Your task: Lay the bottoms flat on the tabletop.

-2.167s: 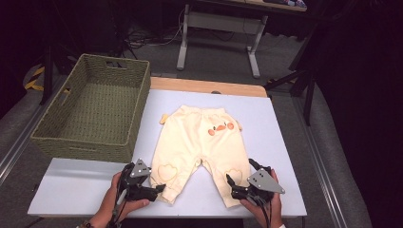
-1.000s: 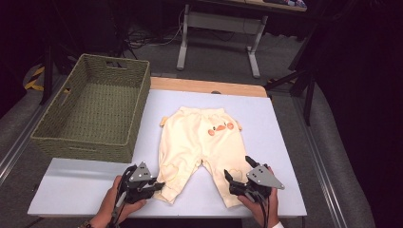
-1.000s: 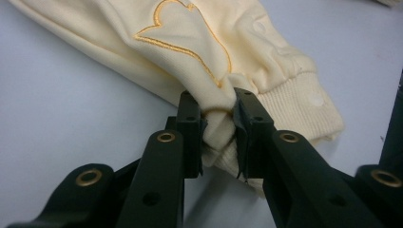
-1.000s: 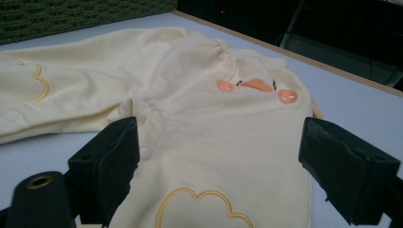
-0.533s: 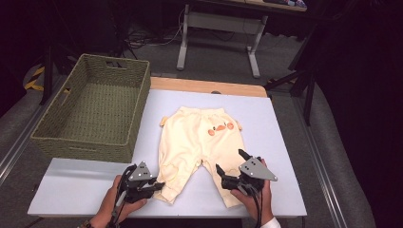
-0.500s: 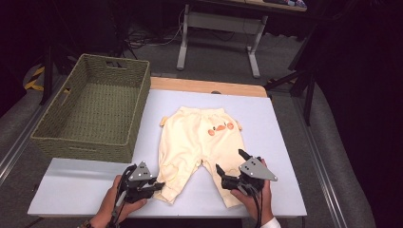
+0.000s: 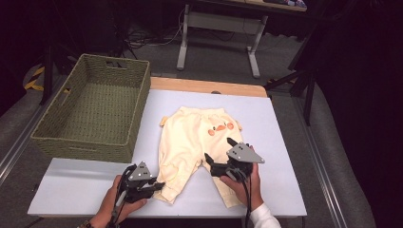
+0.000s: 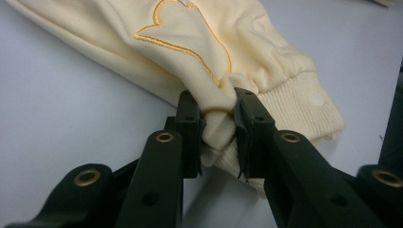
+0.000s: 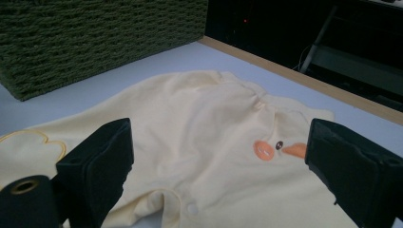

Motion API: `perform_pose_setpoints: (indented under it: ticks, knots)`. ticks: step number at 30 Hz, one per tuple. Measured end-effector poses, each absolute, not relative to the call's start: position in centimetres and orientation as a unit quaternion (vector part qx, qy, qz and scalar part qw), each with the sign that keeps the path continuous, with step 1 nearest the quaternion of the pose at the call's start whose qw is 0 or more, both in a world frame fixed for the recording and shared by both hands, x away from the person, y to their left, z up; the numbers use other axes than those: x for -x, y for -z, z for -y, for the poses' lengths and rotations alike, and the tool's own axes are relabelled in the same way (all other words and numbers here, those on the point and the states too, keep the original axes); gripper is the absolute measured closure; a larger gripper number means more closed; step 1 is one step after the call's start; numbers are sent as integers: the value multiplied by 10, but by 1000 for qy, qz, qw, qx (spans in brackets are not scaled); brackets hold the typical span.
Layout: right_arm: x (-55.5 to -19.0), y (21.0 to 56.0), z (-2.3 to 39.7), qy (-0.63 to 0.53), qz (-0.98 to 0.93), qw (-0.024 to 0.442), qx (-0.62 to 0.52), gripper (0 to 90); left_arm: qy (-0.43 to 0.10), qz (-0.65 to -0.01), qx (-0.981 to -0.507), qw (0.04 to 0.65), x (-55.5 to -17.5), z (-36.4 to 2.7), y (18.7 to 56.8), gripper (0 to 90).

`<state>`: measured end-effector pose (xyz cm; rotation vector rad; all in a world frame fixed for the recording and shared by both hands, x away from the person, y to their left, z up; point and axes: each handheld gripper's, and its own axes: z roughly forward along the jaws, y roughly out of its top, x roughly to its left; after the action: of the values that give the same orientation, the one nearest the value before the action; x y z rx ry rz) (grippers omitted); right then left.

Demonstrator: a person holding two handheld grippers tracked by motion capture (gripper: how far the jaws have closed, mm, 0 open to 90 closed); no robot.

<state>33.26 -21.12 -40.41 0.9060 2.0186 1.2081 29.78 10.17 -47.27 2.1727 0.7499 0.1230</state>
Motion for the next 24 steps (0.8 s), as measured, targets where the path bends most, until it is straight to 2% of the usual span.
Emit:
perform_pose_setpoints:
  ticks: [9, 11, 12, 13, 17, 24]
  knots:
    - [-375, 398, 175, -440, -785, 272, -340, 127, -49, -299, -860, 410, -297, -102, 473, 742]
    - [-391, 399, 162, -429, -799, 251, -339, 184, -48, -297, -861, 410, -298, -102, 473, 741]
    - [-391, 399, 162, -429, -799, 251, -339, 184, -48, -297, -861, 410, -298, -102, 473, 742]
    - [-395, 399, 160, -429, -802, 245, -337, 230, -49, -297, -861, 410, -298, -102, 473, 742]
    - [-415, 400, 145, -426, -816, 218, -326, 275, -50, -297, -862, 409, -297, -102, 473, 742]
    - [-441, 401, 117, -415, -822, 198, -337, 283, -48, -298, -860, 411, -297, -102, 474, 741]
